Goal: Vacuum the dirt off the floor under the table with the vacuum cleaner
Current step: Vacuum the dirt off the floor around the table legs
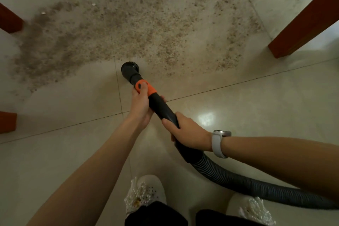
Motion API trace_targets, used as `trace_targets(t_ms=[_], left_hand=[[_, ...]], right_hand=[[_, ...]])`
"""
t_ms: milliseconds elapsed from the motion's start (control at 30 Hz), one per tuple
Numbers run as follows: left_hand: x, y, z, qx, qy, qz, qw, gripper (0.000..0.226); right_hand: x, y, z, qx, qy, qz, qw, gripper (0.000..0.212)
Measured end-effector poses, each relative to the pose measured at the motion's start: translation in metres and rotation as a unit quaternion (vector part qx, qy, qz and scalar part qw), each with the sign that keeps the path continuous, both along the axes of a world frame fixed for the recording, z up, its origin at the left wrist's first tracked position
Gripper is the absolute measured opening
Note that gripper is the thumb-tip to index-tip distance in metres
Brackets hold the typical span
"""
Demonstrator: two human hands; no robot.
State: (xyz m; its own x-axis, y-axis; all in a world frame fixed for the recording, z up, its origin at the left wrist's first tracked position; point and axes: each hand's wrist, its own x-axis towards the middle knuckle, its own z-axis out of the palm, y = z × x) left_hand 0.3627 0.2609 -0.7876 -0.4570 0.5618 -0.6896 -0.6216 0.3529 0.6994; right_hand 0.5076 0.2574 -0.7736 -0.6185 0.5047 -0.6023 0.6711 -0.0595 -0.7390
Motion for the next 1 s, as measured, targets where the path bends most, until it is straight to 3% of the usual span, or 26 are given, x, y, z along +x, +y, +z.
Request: trace_targets(t_ms=[367, 767, 1000], left_hand=[[0.016, 0.008, 0.015, -0.023, -0.051, -0.014, 0.998, 0.05], [0.043, -0.015, 0.024, -0.035, -0.098, -0.052, 0.993, 0.046], [0.046, -0.007, 0.024, -0.031, -0.083, -0.068, 0.994, 0.043]], right_hand=[[0.011, 0.003, 0.04, 0.0, -0.035, -0.035, 0.999, 0.037], [0.037, -0.028, 0.051, -0.017, -0.07, -0.065, 0.995, 0.037], [0.039, -0.022, 0.051, -0.017, -0.059, -0.075, 0.995, 0.038]])
